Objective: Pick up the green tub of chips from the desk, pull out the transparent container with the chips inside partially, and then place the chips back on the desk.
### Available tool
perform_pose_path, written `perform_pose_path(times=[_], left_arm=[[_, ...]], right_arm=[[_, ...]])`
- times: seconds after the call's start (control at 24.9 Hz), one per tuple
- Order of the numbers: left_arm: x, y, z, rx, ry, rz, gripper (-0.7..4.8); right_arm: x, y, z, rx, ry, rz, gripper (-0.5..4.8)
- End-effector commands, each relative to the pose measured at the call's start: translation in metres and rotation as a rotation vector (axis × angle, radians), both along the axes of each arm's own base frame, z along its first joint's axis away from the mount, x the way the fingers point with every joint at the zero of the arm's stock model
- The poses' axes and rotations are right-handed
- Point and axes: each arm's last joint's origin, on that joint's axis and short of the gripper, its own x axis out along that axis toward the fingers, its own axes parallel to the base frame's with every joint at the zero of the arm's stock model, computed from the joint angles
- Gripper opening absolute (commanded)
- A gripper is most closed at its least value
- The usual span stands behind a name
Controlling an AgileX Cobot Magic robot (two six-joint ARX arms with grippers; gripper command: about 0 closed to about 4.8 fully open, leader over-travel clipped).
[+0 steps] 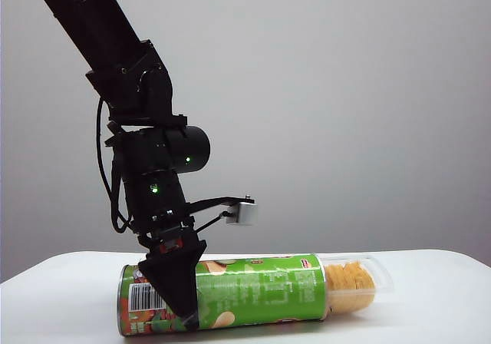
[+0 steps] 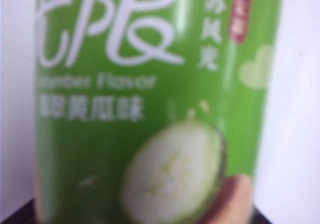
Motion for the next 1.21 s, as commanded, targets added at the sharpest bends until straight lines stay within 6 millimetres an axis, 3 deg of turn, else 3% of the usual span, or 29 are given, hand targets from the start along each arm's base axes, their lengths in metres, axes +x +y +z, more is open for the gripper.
perform_pose_path(times=[0.04,0.24,0.52,0.64,0.72,0.76,0.8,0.84,0.89,0.93,0.97,1.05,1.17,1.21], left_arm=[[0.003,0.0,0.004,0.041,-0.041,0.056,4.79],[0.003,0.001,0.011,0.056,-0.051,0.115,4.79],[-0.006,0.003,0.051,0.101,-0.141,0.118,4.79],[-0.019,0.012,0.081,0.172,-0.16,0.157,4.79],[-0.034,0.021,0.107,0.185,-0.136,0.184,4.79],[-0.039,0.024,0.116,0.187,-0.135,0.185,4.42],[-0.045,0.027,0.126,0.187,-0.135,0.191,3.59],[-0.053,0.031,0.14,0.175,-0.145,0.198,3.25],[-0.059,0.034,0.151,0.156,-0.17,0.21,3.26],[-0.074,0.042,0.176,0.09,-0.26,0.233,3.24],[-0.088,0.05,0.198,0.011,-0.353,0.286,2.86],[-0.106,0.06,0.221,-0.089,-0.448,0.356,2.35],[-0.139,0.08,0.246,-0.201,-0.603,0.422,2.12],[-0.161,0.093,0.255,-0.253,-0.721,0.477,2.09]], right_arm=[[0.001,0.0,0.003,0.01,-0.019,-0.002,1.89],[0.001,0.0,0.003,0.01,-0.021,-0.002,1.89],[0.002,0.001,0.004,0.016,-0.039,0.0,1.89],[0.003,0.001,0.005,0.009,-0.059,-0.004,1.89],[0.004,0.0,0.004,-0.027,-0.071,-0.043,1.88],[0.004,-0.001,0.003,-0.047,-0.077,-0.063,1.87],[0.005,-0.002,0.002,-0.064,-0.082,-0.084,1.85],[0.006,-0.002,-0.001,-0.084,-0.087,-0.109,1.63],[0.007,-0.002,-0.003,-0.095,-0.089,-0.123,1.33],[0.008,-0.002,-0.008,-0.1,-0.101,-0.135,0.62],[0.009,-0.002,-0.011,-0.091,-0.117,-0.136,0.39],[0.009,-0.002,-0.012,-0.078,-0.143,-0.139,0.35],[0.009,-0.003,-0.009,-0.053,-0.196,-0.149,0.01],[0.007,-0.006,-0.003,-0.034,-0.257,-0.167,0.01]])
